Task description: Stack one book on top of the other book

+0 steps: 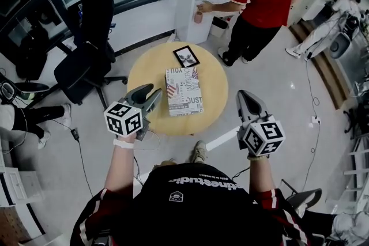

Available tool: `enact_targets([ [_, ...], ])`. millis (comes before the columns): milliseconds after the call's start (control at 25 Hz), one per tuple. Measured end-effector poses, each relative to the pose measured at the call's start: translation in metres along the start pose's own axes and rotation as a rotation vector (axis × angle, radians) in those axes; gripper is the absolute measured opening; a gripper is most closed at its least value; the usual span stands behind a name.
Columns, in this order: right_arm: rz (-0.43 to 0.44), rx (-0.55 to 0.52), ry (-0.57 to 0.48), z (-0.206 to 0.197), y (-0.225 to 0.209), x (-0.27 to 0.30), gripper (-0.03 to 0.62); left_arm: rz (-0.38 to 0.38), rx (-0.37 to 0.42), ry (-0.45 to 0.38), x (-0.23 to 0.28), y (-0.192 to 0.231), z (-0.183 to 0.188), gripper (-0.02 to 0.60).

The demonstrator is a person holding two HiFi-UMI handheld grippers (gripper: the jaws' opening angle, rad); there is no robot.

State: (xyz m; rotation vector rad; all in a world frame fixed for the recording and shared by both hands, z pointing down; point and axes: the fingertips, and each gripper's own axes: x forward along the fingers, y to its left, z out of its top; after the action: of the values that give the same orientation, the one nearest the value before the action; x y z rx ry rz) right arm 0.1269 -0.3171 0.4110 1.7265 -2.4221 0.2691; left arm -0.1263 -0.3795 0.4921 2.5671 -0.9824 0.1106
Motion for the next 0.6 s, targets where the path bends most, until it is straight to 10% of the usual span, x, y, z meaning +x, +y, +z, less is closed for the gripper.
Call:
enact_targets([
  [600,-0.035,0.013,-0.009,-0.008,0.056,-0.049,0.029,-0.113,0.118,-0.131,-0.075,-0.068,0.037,0.049],
])
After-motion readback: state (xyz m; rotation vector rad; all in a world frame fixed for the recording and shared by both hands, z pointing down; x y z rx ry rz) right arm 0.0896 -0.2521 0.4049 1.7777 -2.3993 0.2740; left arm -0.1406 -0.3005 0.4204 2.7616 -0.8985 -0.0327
